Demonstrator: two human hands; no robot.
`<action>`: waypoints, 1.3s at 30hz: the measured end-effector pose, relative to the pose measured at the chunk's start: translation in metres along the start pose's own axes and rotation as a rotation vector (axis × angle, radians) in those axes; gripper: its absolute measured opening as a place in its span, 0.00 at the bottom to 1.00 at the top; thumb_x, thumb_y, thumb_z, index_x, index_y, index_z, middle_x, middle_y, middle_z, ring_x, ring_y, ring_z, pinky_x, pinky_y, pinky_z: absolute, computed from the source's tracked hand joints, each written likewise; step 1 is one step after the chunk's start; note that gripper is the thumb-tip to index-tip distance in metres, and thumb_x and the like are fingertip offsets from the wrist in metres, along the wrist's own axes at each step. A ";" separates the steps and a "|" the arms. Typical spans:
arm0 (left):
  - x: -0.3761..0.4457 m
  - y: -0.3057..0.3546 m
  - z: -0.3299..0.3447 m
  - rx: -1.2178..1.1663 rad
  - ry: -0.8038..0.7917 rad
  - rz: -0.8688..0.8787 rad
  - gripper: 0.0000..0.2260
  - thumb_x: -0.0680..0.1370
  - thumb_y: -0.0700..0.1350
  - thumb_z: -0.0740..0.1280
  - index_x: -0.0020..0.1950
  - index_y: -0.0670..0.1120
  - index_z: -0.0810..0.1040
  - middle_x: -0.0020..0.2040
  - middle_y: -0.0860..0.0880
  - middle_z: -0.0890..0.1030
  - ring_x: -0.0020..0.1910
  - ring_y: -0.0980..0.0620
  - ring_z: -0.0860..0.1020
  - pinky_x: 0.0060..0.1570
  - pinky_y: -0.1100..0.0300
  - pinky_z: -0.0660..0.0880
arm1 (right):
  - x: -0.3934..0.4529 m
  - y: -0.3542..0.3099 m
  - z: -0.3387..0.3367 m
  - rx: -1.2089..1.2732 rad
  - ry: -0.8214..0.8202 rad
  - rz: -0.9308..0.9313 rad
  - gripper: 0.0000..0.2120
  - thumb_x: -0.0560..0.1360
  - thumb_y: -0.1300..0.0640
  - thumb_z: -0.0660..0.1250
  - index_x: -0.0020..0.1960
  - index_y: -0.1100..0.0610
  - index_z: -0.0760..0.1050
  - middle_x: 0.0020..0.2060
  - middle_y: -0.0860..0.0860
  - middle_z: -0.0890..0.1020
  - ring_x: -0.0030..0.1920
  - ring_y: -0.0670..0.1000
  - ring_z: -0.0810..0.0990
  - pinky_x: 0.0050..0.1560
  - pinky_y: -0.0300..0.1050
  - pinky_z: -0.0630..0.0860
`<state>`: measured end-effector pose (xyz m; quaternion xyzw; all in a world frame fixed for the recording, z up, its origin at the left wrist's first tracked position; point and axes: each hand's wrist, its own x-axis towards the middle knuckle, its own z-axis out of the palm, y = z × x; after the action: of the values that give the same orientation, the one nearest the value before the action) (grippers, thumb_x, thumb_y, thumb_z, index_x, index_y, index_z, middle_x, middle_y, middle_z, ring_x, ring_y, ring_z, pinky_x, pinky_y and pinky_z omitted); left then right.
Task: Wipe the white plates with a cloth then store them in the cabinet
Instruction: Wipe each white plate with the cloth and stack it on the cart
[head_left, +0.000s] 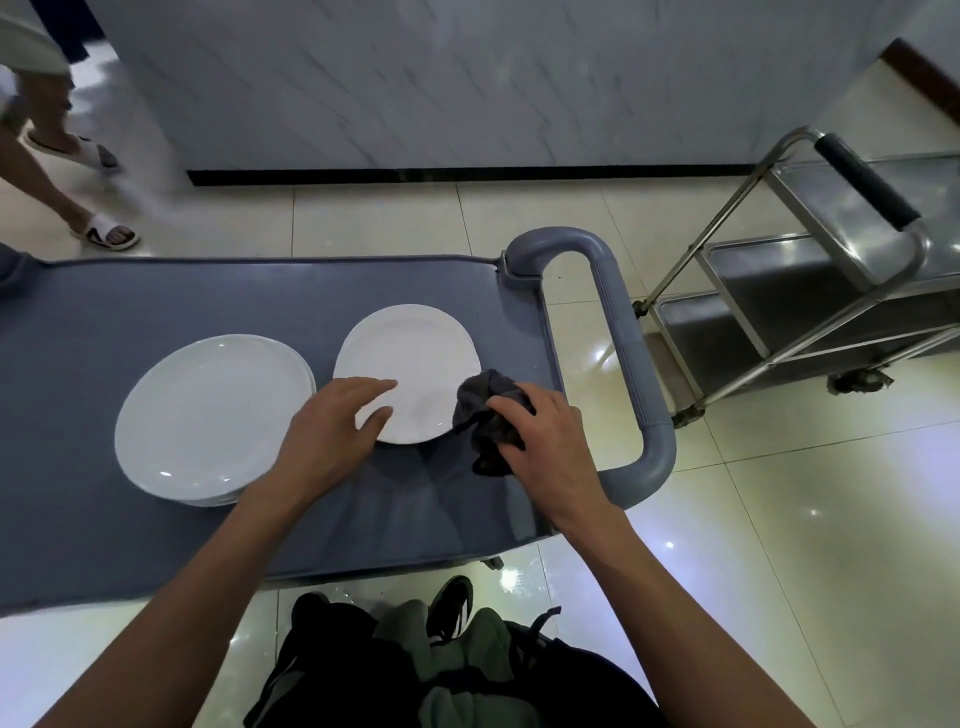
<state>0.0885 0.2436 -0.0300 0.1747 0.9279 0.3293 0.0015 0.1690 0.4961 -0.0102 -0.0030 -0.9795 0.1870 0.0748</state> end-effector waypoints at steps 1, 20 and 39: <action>0.000 0.000 -0.006 -0.019 0.023 -0.018 0.15 0.79 0.45 0.71 0.65 0.52 0.81 0.60 0.53 0.83 0.54 0.49 0.80 0.56 0.55 0.74 | 0.003 -0.006 -0.002 0.024 0.023 -0.007 0.22 0.71 0.61 0.74 0.63 0.50 0.78 0.61 0.54 0.78 0.59 0.60 0.76 0.58 0.56 0.73; -0.048 -0.160 -0.117 -0.001 0.209 -0.589 0.20 0.75 0.48 0.75 0.65 0.45 0.80 0.64 0.41 0.78 0.65 0.41 0.73 0.65 0.48 0.70 | 0.073 -0.177 0.040 0.175 0.050 -0.164 0.20 0.70 0.58 0.76 0.61 0.52 0.80 0.60 0.54 0.79 0.55 0.60 0.77 0.54 0.56 0.74; -0.043 -0.191 -0.125 -0.185 0.172 -0.700 0.13 0.70 0.51 0.77 0.50 0.48 0.79 0.49 0.50 0.81 0.49 0.47 0.79 0.49 0.51 0.77 | 0.077 -0.275 0.115 0.107 -0.079 -0.076 0.18 0.74 0.53 0.71 0.63 0.48 0.78 0.63 0.51 0.77 0.60 0.58 0.75 0.63 0.53 0.70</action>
<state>0.0524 0.0153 -0.0543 -0.1824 0.8945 0.4050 0.0520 0.0817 0.2011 -0.0043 0.0455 -0.9698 0.2359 0.0432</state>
